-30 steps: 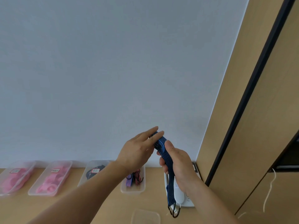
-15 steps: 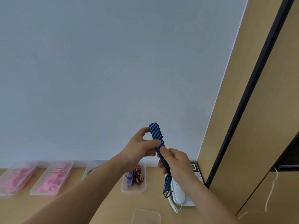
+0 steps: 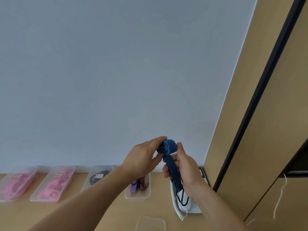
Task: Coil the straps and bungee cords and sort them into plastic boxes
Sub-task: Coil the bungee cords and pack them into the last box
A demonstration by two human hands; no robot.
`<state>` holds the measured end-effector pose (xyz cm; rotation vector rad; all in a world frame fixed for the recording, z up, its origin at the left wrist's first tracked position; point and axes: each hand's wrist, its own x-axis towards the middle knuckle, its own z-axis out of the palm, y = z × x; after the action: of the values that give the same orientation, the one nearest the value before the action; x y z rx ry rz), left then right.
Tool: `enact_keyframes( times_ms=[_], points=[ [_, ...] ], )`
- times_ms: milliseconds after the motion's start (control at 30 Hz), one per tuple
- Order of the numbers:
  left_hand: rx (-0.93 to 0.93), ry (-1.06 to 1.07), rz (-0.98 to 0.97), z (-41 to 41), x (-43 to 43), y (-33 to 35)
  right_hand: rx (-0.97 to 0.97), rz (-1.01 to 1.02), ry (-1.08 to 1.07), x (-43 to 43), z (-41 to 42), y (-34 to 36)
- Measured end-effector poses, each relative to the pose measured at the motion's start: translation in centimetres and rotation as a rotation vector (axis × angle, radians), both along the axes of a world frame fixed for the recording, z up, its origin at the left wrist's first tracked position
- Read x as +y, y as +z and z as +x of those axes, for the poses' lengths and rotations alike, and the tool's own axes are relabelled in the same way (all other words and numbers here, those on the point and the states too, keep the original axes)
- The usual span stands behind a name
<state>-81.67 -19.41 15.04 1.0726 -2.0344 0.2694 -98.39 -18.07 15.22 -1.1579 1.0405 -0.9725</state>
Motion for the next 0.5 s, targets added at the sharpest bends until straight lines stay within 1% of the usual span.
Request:
enact_keyframes(
  times_ms=[67,133,200,300,367,400,433,467,500],
  points=[
    [-0.053,-0.019,-0.055,0.6,-0.3,-0.3,-0.033,0.007,0.033,0.0,0.1,0.0],
    [-0.062,-0.004,-0.082,1.0,-0.4,-0.4,-0.068,0.031,0.052,0.2,0.2,0.2],
    [-0.110,0.009,-0.152,1.2,-0.6,-0.4,-0.088,0.050,0.066,0.4,0.3,0.3],
    [-0.210,-0.007,-0.251,1.6,-1.0,-0.3,-0.058,0.026,0.081,0.4,0.4,0.6],
    [-0.246,-0.023,-0.285,2.0,-1.1,-0.3,-0.024,0.000,0.075,0.3,0.5,0.7],
    [-0.241,-0.023,-0.278,2.1,-1.1,-0.4,-0.018,-0.016,0.069,0.4,0.5,0.7],
    [-0.200,-0.014,-0.232,2.0,-0.9,-0.5,-0.019,-0.034,0.062,0.4,0.5,0.7],
    [-0.098,0.000,-0.130,1.7,-0.7,-0.6,-0.024,-0.054,0.053,0.5,0.5,0.7],
    [0.057,0.025,0.032,1.4,-0.5,-0.5,-0.025,-0.074,0.045,0.5,0.5,0.7]
  ],
)
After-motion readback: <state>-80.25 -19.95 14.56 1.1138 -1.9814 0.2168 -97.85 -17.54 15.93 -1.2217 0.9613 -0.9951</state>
